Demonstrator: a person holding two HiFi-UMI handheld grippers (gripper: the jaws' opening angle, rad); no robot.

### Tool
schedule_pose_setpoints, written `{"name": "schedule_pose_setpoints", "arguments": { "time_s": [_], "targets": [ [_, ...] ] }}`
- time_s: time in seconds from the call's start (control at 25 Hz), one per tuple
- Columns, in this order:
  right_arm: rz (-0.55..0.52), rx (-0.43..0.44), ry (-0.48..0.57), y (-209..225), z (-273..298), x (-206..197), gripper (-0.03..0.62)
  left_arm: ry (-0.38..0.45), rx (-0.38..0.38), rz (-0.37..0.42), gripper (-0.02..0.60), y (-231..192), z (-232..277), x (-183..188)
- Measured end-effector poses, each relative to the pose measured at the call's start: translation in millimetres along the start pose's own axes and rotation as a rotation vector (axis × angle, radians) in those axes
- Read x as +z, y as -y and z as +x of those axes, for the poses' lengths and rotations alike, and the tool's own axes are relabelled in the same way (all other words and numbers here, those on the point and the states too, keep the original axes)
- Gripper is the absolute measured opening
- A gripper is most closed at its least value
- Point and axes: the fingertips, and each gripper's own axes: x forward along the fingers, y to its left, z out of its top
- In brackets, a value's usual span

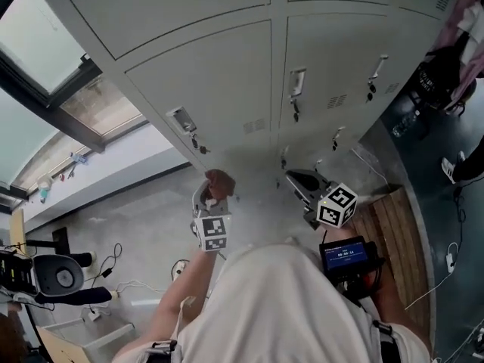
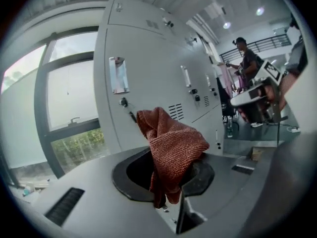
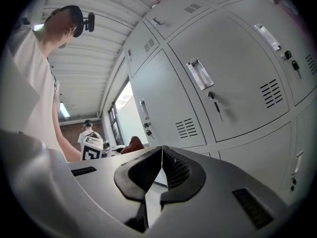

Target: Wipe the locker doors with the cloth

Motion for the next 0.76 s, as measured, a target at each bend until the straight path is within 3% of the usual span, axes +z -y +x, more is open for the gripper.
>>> {"name": "schedule_pose_setpoints", "arguments": {
  "time_s": [0.16, 0.28, 0.76],
  "targets": [
    [0.007, -0.033, -0.023, 9.2, -13.1, -9.3, 0.018, 0.014, -0.108, -0.059, 0.072, 44.0, -2.0, 7.6],
    [0.026, -0.054, -0.012, 7.9, -23.4, -11.7, 0.018, 0.029, -0.160, -0.045, 0.072, 57.2, -8.7, 13.9],
    [0.024, -0.042, 0.031, 7.8, -33.9, 1.5, 0.018, 0.047, -0.182, -0.082, 0.072, 61.8, -3.3, 30.4]
  ]
}}
